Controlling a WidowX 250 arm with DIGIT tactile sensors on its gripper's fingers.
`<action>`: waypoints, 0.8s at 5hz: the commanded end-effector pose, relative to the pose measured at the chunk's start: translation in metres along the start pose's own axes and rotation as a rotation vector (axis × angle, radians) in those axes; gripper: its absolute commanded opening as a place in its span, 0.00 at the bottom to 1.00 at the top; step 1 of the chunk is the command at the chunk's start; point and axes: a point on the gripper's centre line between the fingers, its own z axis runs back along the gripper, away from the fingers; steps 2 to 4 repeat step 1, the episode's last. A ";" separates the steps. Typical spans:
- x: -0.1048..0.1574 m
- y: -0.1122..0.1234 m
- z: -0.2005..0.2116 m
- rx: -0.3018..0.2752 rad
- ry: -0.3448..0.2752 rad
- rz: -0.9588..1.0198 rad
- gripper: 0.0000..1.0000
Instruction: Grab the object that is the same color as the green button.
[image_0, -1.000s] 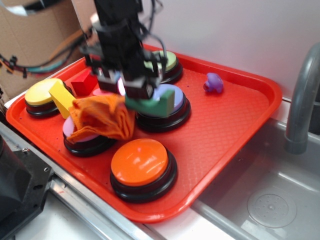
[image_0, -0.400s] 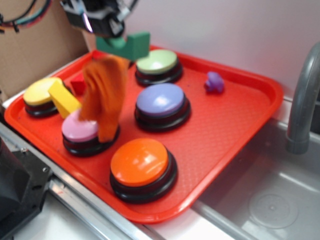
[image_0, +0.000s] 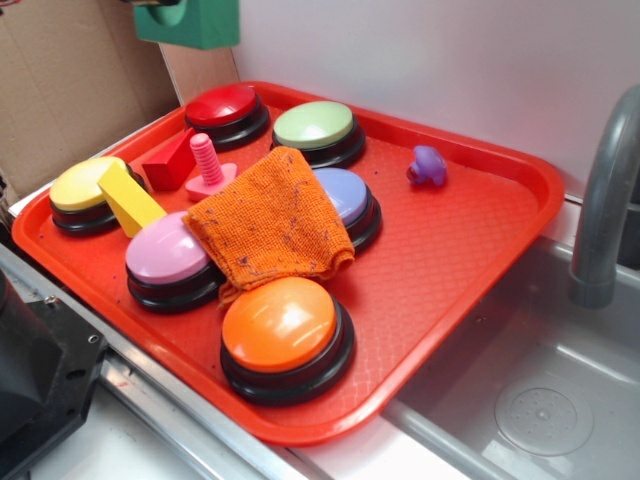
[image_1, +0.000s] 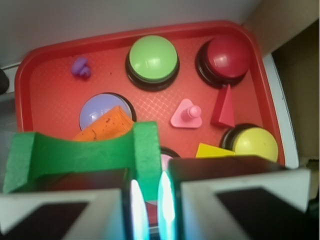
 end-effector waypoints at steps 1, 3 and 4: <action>0.009 0.008 0.005 -0.016 -0.037 0.000 0.00; 0.009 0.008 0.005 -0.016 -0.037 0.000 0.00; 0.009 0.008 0.005 -0.016 -0.037 0.000 0.00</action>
